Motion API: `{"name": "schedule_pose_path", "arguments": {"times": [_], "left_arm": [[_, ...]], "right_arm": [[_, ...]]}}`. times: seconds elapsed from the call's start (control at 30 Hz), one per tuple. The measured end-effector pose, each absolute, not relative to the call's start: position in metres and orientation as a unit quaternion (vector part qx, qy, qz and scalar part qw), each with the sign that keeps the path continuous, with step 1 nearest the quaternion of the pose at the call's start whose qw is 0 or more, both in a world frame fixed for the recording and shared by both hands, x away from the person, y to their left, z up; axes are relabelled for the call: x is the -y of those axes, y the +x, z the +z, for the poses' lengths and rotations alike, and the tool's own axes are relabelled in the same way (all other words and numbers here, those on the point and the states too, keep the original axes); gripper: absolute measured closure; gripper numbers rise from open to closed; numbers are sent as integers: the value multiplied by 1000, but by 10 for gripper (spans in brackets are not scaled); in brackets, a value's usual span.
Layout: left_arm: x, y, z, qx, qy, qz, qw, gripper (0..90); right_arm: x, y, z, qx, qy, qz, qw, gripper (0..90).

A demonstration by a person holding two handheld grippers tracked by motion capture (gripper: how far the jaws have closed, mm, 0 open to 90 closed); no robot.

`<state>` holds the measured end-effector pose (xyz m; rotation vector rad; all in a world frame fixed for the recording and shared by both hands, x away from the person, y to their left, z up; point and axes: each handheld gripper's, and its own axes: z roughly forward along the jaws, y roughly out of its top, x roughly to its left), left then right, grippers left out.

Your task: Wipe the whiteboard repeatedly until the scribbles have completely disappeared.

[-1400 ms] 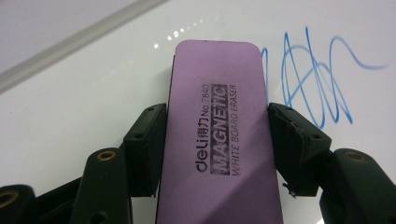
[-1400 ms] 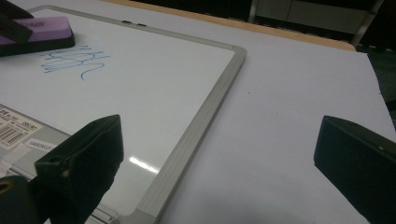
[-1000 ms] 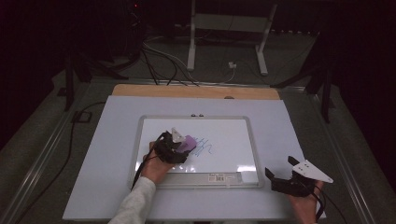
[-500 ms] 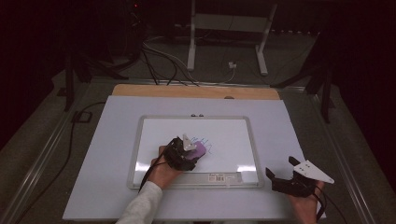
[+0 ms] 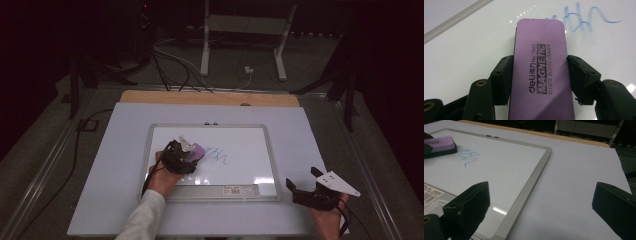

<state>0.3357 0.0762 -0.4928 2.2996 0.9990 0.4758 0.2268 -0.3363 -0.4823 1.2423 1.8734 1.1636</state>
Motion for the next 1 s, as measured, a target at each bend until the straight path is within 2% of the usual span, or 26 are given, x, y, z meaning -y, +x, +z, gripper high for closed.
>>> {"name": "schedule_pose_path", "arguments": {"times": [0.2, 0.27, 0.57, 0.67, 0.83, 1.0], "left_arm": [[-43, 314, -492, -310, 886, 168, 299, 421], [-42, 313, -491, -308, 888, 173, 294, 421], [-84, 339, -492, -407, 849, 194, 275, 421], [-90, 343, -493, -419, 844, 185, 280, 421], [-74, 335, -493, -390, 856, 177, 290, 421], [-39, 313, -492, -320, 883, 164, 301, 421]], "right_arm": [[335, 226, -482, -707, 465, 439, 301, 16], [335, 226, -481, -707, 465, 438, 303, 16], [337, 225, -481, -703, 470, 440, 301, 16], [336, 226, -482, -704, 470, 440, 302, 16], [336, 226, -482, -704, 470, 440, 301, 16], [335, 226, -481, -704, 468, 441, 301, 16]]}}
